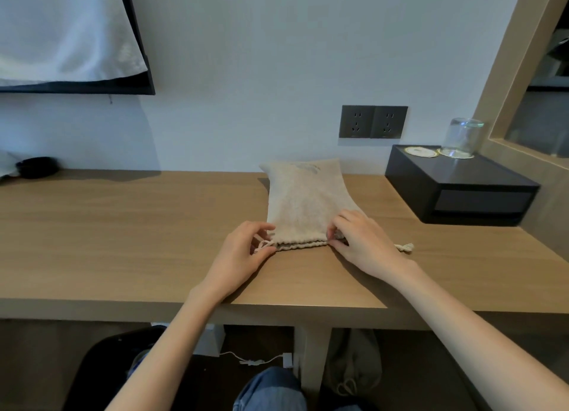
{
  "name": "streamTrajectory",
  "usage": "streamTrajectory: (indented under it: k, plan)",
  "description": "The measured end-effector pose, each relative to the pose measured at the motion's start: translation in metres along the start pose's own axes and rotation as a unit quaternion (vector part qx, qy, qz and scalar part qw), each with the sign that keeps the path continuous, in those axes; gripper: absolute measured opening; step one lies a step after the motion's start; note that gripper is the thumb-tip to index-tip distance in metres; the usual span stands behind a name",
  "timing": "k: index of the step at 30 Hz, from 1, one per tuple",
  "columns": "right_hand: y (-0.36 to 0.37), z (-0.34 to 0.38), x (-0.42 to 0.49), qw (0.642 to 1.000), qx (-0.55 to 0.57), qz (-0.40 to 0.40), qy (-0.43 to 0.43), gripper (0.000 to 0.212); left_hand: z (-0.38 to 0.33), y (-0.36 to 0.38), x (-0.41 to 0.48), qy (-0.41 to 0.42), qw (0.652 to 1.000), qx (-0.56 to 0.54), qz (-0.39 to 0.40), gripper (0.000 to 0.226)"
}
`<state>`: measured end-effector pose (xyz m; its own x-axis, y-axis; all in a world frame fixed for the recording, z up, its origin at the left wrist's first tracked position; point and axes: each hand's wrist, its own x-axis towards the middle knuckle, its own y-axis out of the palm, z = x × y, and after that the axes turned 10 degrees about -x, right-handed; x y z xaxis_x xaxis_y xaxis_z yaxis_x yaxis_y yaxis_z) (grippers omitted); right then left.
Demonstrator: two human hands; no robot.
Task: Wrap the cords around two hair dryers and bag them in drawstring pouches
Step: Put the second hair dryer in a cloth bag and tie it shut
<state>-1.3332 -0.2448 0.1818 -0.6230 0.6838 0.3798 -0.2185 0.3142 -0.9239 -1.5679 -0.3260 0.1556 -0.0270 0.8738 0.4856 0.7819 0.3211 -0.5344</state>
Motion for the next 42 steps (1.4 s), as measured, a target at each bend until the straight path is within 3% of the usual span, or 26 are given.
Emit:
streamTrajectory:
  k: [5, 9, 20, 32, 37, 42]
  plan:
    - [0.002, 0.035, 0.008, 0.993, 0.119, -0.017, -0.006, 0.025, -0.002, -0.010, -0.007, -0.029, 0.999, -0.003, -0.034, 0.012]
    - [0.015, 0.065, 0.022, 0.994, 0.100, -0.019, -0.044, 0.032, 0.002, -0.018, -0.011, -0.029, 0.999, -0.009, -0.022, 0.011]
    - [0.035, 0.074, 0.033, 0.995, 0.024, -0.091, -0.032, 0.025, 0.012, -0.028, -0.008, -0.086, 0.996, -0.010, -0.011, 0.010]
    - [0.032, 0.040, 0.019, 0.992, 0.057, -0.111, 0.014, 0.018, 0.011, -0.030, -0.009, -0.155, 0.978, -0.077, -0.118, 0.011]
    - [0.030, 0.034, 0.012, 0.987, 0.139, -0.085, -0.009, 0.025, 0.006, -0.025, -0.010, -0.140, 0.987, 0.010, -0.075, 0.010]
    - [0.014, 0.012, -0.014, 0.976, 0.137, -0.151, 0.071, 0.018, -0.007, 0.002, -0.011, -0.016, 0.984, 0.150, -0.096, 0.026]
